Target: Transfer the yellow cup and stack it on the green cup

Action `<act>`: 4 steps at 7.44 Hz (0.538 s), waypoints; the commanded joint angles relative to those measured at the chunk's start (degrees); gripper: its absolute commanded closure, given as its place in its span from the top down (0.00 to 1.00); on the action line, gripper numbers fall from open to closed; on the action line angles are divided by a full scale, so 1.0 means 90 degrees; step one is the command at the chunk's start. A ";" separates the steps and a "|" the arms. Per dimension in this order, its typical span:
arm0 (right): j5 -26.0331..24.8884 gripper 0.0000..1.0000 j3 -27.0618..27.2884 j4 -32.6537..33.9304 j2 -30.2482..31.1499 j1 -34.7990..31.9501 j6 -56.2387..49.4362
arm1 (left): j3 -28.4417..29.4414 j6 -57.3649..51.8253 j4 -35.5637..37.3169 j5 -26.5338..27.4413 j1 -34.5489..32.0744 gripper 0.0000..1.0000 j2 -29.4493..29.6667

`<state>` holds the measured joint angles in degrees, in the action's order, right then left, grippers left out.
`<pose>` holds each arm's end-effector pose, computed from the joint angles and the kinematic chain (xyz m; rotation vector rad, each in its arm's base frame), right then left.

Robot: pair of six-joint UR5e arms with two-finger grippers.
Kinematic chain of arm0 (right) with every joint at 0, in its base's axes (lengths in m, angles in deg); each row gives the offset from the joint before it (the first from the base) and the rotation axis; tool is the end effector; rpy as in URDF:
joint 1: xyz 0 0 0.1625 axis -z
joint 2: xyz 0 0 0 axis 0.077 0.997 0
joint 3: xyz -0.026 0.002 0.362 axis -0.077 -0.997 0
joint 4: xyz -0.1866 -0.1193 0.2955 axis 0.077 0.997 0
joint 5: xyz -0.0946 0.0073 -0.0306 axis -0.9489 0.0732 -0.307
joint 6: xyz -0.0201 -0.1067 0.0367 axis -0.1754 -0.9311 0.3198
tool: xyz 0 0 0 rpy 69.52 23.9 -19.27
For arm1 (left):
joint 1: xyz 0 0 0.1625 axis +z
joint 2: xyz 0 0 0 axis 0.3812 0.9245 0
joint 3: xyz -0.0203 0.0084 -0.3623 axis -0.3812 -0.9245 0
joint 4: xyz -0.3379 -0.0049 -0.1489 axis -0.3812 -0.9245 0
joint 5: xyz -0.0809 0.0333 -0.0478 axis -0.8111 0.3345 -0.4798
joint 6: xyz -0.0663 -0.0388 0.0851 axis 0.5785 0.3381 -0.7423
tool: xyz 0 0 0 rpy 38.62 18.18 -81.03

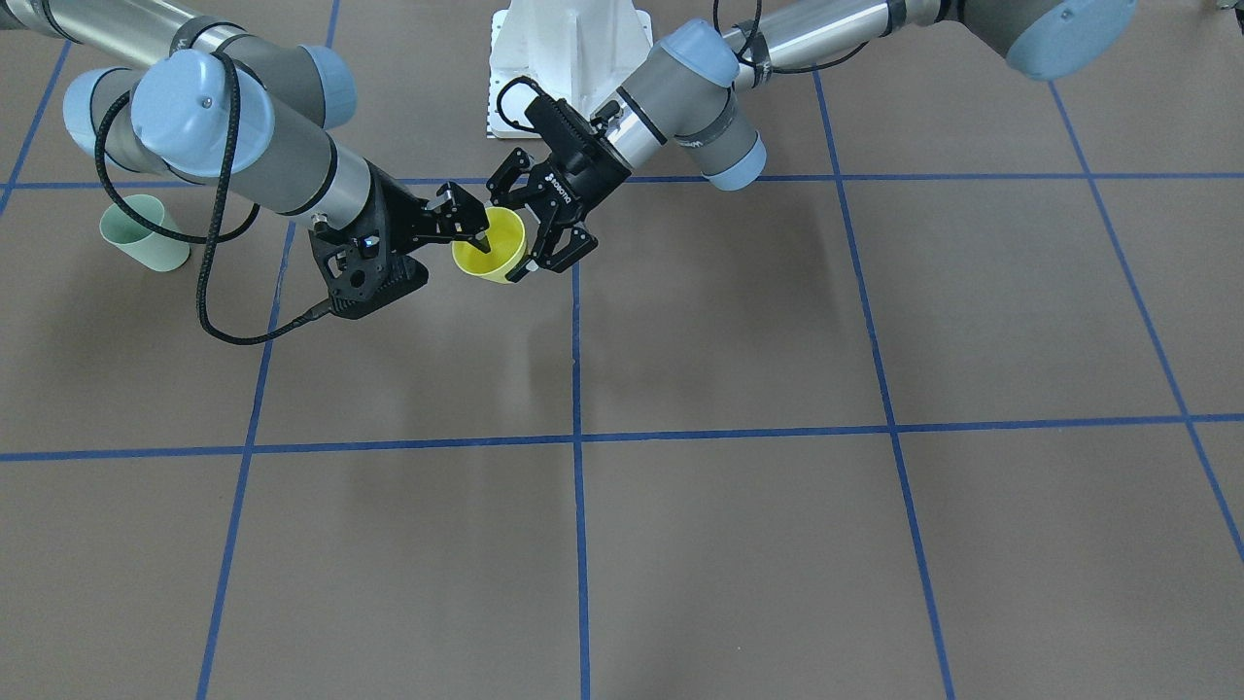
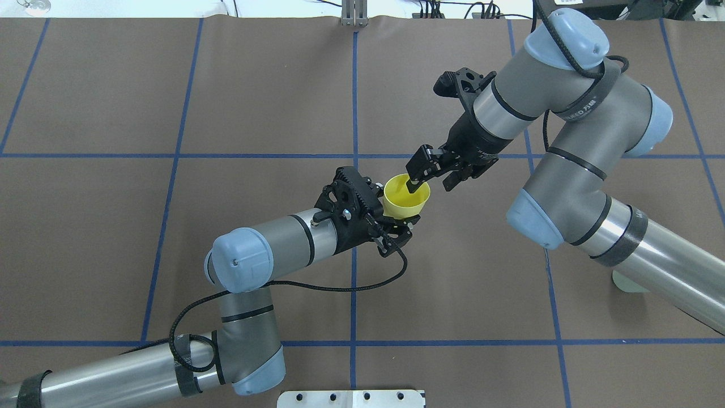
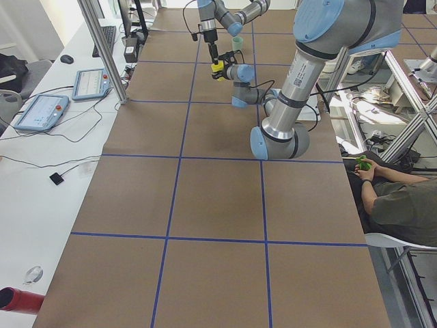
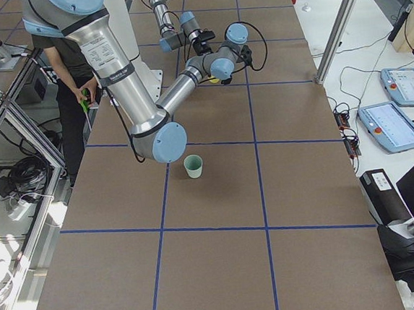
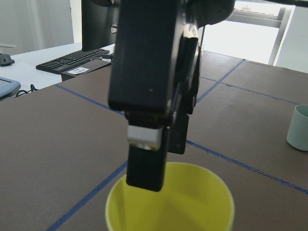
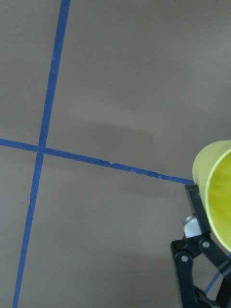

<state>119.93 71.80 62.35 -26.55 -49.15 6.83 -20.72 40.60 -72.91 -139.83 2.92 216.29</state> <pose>-0.3729 -0.4343 0.2200 -0.0247 -1.1833 -0.2932 0.5328 -0.3468 0.1423 1.2860 1.2430 0.4637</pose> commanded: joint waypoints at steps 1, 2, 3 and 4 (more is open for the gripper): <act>0.0001 0.78 0.0032 -0.0016 0.0048 0.0058 0.0024 | -0.0002 0.0000 -0.0001 0.0004 0.0007 0.38 0.0026; 0.0001 0.78 0.0041 -0.0026 0.0048 0.0078 0.0024 | -0.0012 0.0010 -0.0001 0.0004 0.0007 0.38 0.0036; 0.0001 0.76 0.0070 -0.0016 0.0048 0.0107 0.0024 | -0.0012 0.0000 -0.0011 0.0004 0.0007 0.38 0.0026; 0.0001 0.59 0.0100 -0.0007 0.0058 0.0107 0.0034 | -0.0002 0.0000 -0.0001 0.0004 0.0007 0.38 0.0026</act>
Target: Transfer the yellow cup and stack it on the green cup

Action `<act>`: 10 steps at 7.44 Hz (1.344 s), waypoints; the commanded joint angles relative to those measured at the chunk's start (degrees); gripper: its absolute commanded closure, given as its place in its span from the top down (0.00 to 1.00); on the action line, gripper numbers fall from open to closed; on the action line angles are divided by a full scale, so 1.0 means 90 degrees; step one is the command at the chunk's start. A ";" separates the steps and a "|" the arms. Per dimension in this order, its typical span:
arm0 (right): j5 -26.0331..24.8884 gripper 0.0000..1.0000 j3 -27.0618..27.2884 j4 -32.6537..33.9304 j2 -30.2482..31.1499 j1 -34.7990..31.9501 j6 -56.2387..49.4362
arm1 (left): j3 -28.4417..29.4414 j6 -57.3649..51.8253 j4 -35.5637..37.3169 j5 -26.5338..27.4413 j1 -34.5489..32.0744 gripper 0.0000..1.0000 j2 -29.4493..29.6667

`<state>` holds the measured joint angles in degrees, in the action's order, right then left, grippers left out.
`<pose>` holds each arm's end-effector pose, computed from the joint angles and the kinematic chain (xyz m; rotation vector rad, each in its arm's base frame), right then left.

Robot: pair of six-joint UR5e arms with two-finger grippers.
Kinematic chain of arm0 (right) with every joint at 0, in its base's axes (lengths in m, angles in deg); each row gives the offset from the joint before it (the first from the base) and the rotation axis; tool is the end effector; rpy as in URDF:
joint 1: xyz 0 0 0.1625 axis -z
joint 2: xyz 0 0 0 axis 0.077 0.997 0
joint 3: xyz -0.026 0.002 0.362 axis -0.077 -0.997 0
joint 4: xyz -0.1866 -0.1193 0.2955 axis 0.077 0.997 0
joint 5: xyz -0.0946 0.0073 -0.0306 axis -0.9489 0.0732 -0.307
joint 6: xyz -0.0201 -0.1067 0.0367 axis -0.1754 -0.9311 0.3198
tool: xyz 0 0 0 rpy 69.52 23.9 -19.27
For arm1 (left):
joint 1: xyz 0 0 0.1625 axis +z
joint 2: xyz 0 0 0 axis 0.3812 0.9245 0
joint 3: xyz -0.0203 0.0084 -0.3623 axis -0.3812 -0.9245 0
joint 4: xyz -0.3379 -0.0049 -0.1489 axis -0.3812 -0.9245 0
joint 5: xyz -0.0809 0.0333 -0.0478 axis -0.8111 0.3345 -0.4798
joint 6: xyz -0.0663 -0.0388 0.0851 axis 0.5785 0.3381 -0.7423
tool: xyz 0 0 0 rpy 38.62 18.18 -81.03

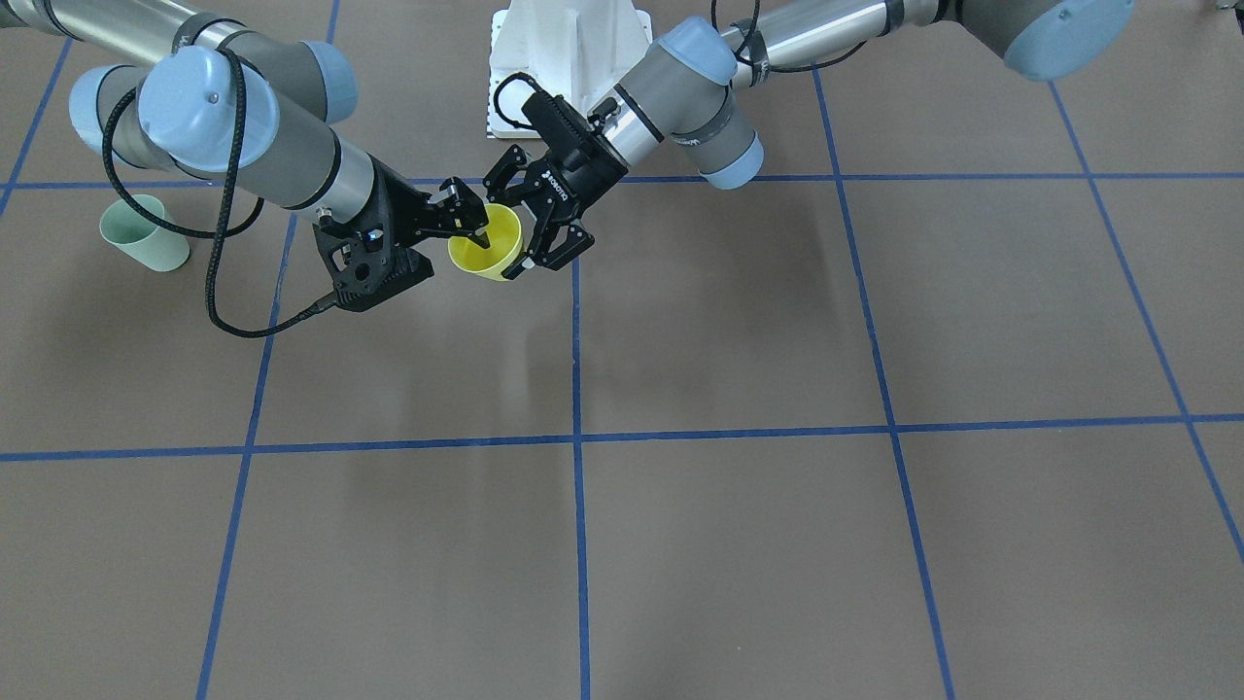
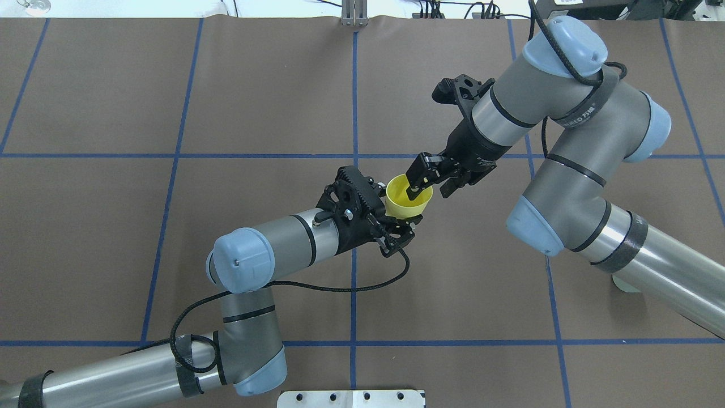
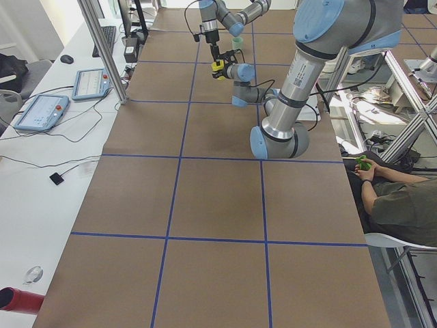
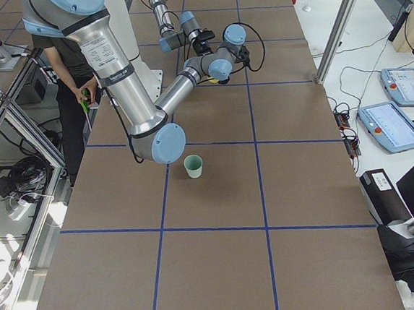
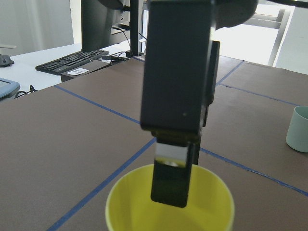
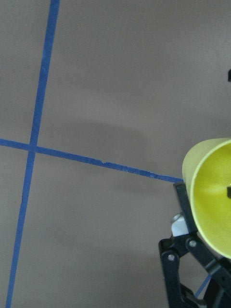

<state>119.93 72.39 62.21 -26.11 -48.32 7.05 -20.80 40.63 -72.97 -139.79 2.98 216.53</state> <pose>-0.3769 -0.4267 0.2202 -0.0319 -1.1864 -0.3048 0.5325 -0.3461 0.1390 1.2895 1.2487 0.4612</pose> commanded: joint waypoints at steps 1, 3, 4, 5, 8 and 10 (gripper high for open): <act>0.0087 0.36 0.0034 0.0010 0.0008 0.0015 0.0047 | 0.0006 0.0007 -0.0005 0.0000 0.0000 0.38 -0.0001; 0.0146 0.06 0.0064 -0.0010 -0.0001 0.0024 0.0155 | 0.0006 0.0007 -0.0005 0.0000 0.0000 0.38 -0.0001; 0.0166 0.00 0.0064 -0.0010 -0.0001 0.0024 0.0155 | -0.0003 0.0007 -0.0005 0.0000 0.0010 0.39 0.0009; 0.0214 0.00 0.0083 -0.0010 0.0008 0.0015 0.0155 | -0.0003 0.0007 -0.0005 0.0000 0.0010 0.41 0.0009; 0.0273 0.00 0.0277 -0.0010 0.0192 -0.0005 0.0165 | -0.0052 0.0075 -0.0015 0.0000 0.0020 0.99 0.0019; 0.0283 0.00 0.0638 0.0000 0.0651 -0.0092 0.0155 | -0.0120 0.0066 -0.0054 0.0000 0.0020 0.99 -0.0001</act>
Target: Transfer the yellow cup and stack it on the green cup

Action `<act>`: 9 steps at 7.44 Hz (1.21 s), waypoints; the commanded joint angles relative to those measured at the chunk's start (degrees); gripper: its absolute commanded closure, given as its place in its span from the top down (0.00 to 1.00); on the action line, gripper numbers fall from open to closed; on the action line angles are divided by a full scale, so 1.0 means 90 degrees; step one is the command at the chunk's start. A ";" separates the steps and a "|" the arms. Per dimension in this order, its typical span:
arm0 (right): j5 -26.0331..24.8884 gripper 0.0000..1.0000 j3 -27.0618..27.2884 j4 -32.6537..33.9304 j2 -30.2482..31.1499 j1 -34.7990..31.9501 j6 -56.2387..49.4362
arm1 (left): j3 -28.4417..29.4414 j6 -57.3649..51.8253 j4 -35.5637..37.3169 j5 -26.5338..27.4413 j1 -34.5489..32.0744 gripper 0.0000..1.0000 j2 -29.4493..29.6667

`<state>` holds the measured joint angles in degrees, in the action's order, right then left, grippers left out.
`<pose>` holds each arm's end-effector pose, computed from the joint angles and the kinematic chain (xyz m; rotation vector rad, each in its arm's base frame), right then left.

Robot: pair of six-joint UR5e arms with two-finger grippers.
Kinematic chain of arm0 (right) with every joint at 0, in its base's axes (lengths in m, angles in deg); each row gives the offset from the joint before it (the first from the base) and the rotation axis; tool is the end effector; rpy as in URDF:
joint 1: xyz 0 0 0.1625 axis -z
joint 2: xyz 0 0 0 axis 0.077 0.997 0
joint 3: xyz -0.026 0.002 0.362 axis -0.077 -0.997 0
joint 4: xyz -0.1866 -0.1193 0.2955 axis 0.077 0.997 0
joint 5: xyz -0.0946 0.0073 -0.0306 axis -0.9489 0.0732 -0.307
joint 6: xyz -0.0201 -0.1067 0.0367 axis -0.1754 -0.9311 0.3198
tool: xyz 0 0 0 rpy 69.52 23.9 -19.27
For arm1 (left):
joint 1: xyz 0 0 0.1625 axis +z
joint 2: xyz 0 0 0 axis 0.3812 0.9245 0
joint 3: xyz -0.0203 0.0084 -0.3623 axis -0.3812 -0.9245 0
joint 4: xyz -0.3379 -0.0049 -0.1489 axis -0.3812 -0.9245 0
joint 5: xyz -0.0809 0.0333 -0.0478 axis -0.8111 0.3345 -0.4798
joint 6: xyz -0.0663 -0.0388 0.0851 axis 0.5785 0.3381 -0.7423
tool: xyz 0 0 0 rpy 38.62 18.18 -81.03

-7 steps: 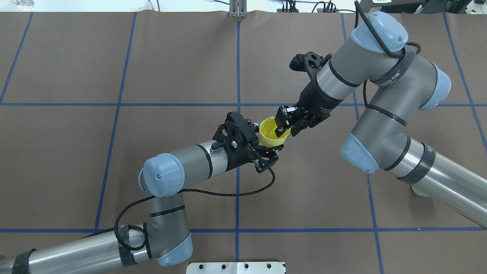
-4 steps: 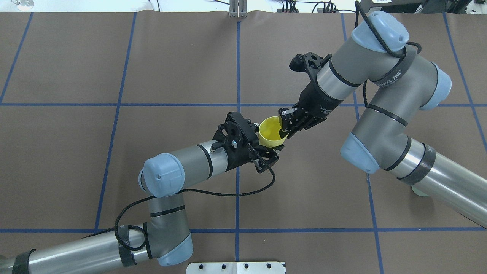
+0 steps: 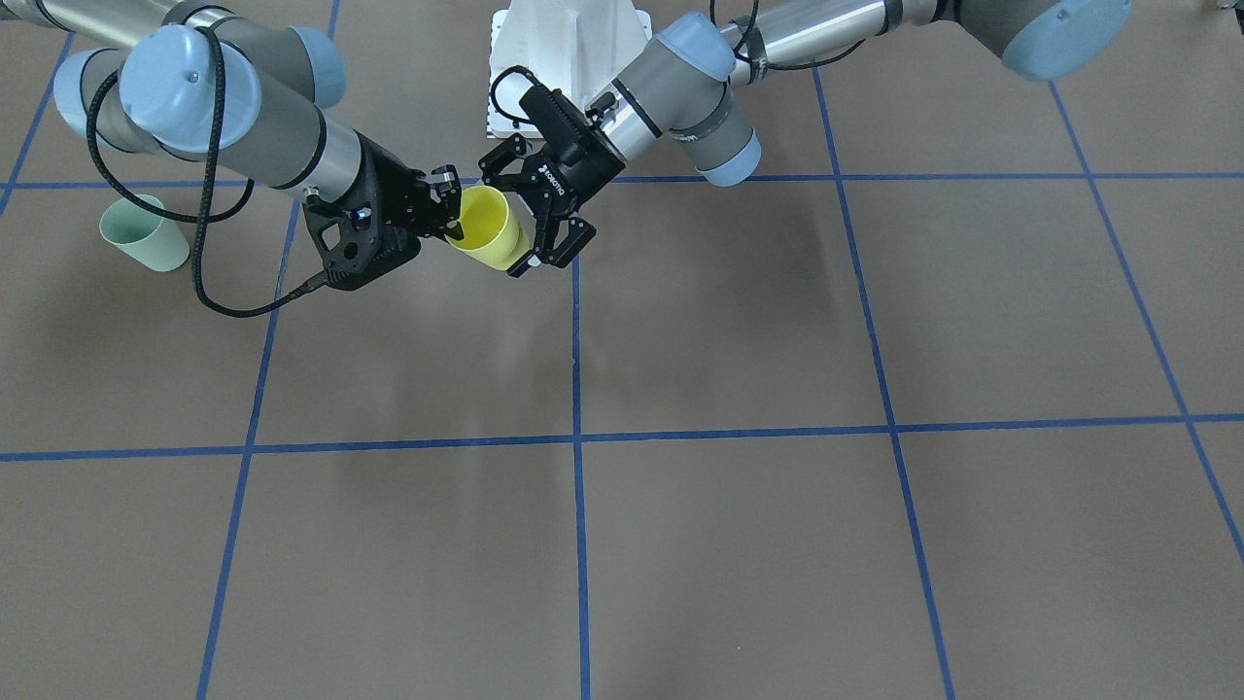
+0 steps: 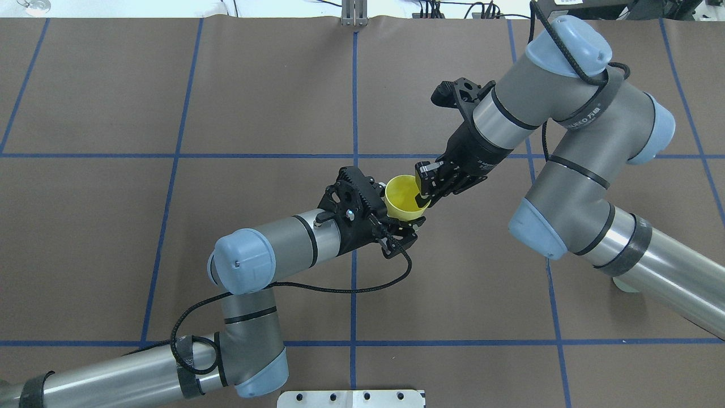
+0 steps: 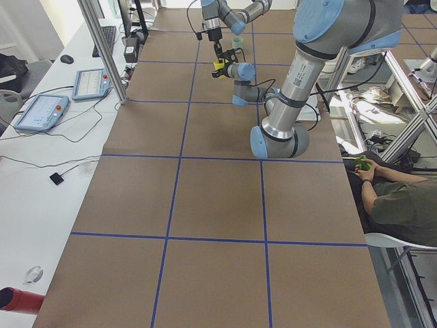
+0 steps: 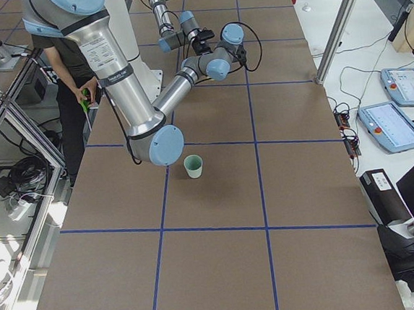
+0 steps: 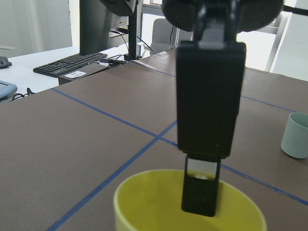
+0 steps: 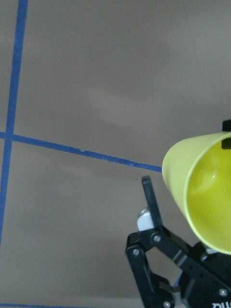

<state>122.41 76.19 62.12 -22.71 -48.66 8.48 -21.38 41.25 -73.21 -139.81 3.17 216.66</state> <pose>-0.3594 -0.4100 0.2254 -0.0715 -1.2105 -0.3027 0.5303 -0.3431 0.1334 1.2905 1.2702 0.4506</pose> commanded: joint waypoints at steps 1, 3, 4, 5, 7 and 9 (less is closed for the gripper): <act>0.0008 0.00 0.0266 0.0029 0.0305 -0.0113 -0.0004 | -0.0065 0.0007 -0.0037 0.0003 0.0009 0.99 -0.0016; 0.0075 0.00 0.0432 0.0078 0.0577 -0.0628 -0.0004 | -0.0085 0.0007 -0.0124 0.0003 0.0009 0.99 -0.0084; 0.0037 0.00 0.0607 0.0078 0.0888 -0.1047 0.0025 | -0.0085 -0.0003 -0.0134 0.0012 0.0009 0.99 -0.0084; -0.0050 0.00 0.0753 0.0078 0.1287 -0.1409 0.0025 | -0.0066 0.0016 -0.0125 0.0370 0.0009 0.99 -0.0084; -0.0652 0.00 0.1230 0.0069 0.2379 -0.1646 0.0016 | 0.0245 0.0471 0.0167 0.1105 -0.0291 0.99 -0.0084; -0.1279 0.00 0.2039 0.0059 0.3618 -0.1647 -0.0023 | 0.0840 0.1291 0.0867 0.1067 -0.1110 0.99 -0.0114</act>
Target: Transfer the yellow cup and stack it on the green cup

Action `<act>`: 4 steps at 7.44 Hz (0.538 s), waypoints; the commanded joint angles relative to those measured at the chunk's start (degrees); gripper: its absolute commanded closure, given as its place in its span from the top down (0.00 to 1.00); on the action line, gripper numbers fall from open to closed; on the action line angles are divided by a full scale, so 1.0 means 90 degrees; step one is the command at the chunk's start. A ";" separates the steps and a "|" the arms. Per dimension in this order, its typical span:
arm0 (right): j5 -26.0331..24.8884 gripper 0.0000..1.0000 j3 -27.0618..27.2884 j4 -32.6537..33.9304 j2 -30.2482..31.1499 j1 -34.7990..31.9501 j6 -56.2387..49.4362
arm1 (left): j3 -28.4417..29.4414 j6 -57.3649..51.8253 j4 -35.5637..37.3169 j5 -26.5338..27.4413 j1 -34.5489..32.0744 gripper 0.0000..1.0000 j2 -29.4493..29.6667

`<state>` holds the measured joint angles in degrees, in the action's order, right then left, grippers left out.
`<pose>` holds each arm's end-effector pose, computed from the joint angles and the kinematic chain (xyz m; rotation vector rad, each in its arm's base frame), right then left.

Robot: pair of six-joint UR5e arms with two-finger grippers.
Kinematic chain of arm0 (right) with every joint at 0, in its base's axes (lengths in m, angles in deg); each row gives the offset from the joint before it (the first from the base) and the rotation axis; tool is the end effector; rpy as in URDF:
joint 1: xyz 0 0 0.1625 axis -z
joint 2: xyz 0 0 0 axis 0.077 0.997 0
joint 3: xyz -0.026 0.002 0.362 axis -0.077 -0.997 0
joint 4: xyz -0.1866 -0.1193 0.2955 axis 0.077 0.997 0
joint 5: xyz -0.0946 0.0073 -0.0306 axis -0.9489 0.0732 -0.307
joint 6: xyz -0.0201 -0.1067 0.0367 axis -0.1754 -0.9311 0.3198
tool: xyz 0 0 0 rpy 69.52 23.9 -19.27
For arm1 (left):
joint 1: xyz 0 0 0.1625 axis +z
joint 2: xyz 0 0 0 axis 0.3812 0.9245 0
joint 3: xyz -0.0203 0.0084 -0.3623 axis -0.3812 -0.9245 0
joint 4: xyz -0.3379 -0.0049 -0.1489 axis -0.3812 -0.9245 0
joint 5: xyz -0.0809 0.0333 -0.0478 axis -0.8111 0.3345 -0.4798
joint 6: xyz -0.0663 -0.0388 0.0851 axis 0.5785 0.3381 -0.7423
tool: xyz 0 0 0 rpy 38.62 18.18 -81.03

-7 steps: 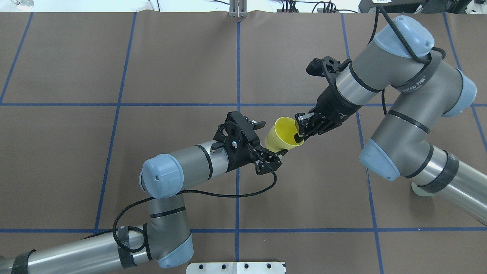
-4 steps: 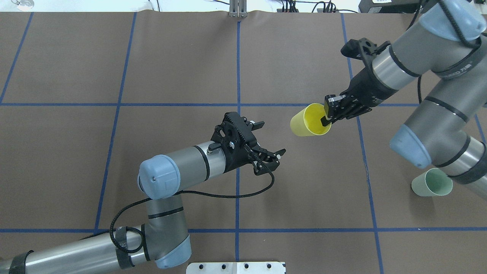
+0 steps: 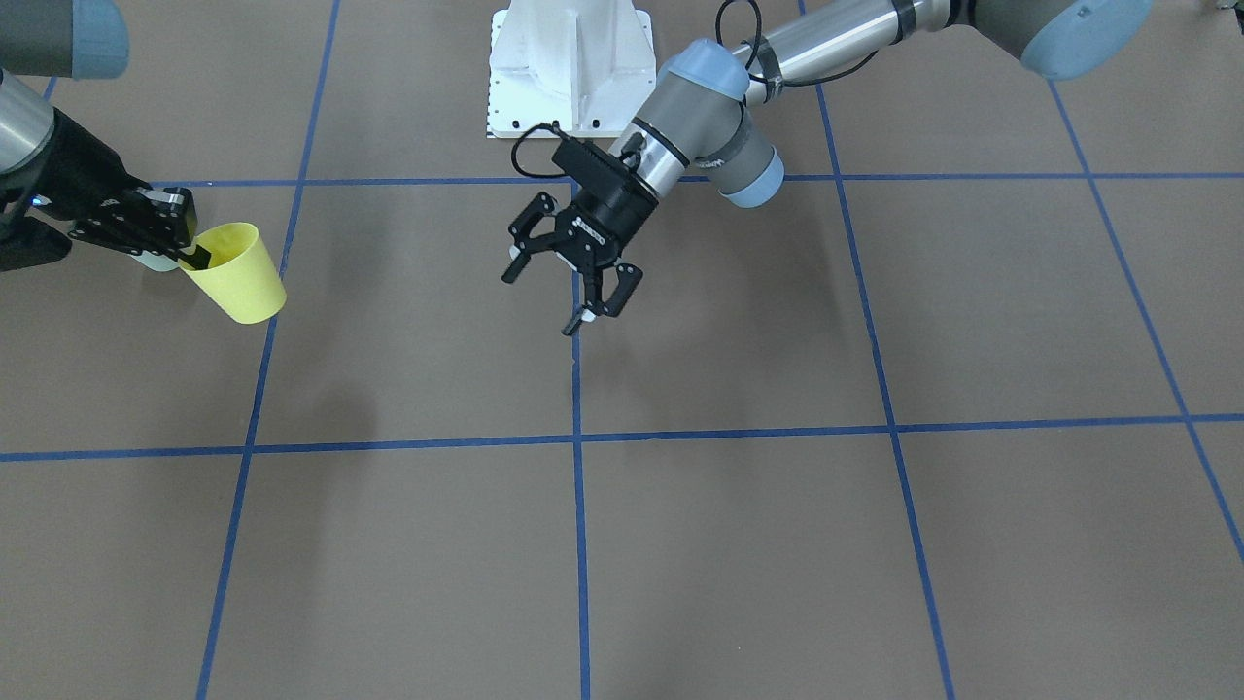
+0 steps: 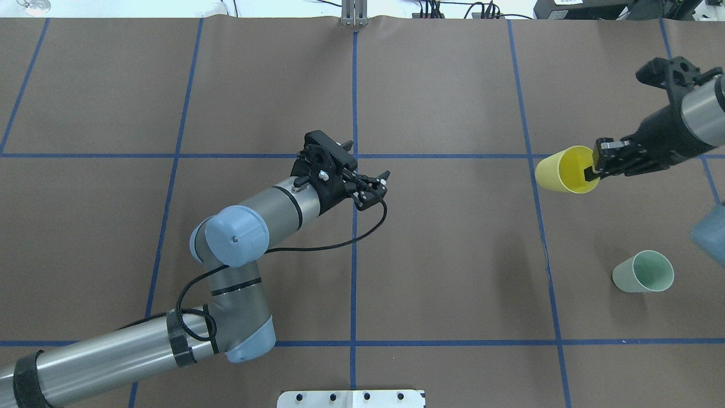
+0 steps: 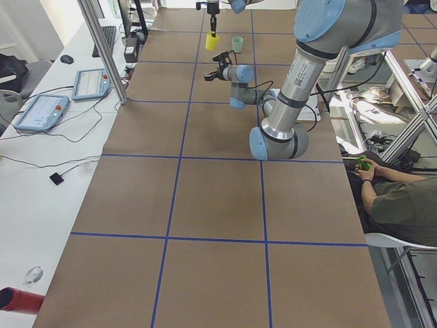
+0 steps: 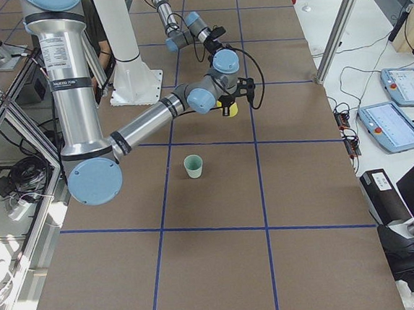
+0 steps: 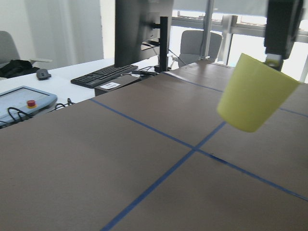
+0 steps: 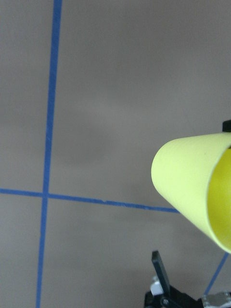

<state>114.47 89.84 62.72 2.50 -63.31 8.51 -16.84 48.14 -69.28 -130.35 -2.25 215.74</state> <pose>-0.1829 -0.4067 0.3556 0.0200 -1.0131 0.0841 0.5117 -0.4194 0.1820 1.2428 1.0512 0.2056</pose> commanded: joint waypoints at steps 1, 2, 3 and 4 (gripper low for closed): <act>-0.0602 0.00 0.0895 -0.0018 0.1404 -0.0009 -0.0056 | 0.0396 0.1284 0.1334 -0.0399 -0.0986 0.99 -0.0001; -0.0701 0.00 0.1054 -0.0047 0.1787 -0.0019 -0.0114 | 0.0387 0.1669 0.2136 -0.1341 -0.1503 0.99 0.0009; -0.0731 0.00 0.1065 -0.0057 0.2149 -0.0019 -0.0511 | 0.0406 0.1702 0.2628 -0.1766 -0.1905 0.99 0.0000; -0.0721 0.00 0.1065 -0.0057 0.2433 -0.0009 -0.0825 | 0.0397 0.1702 0.3561 -0.2360 -0.2373 0.99 0.0009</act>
<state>108.22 99.02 62.28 20.65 -63.45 4.51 -13.31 62.63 -46.25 -145.17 -18.47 215.77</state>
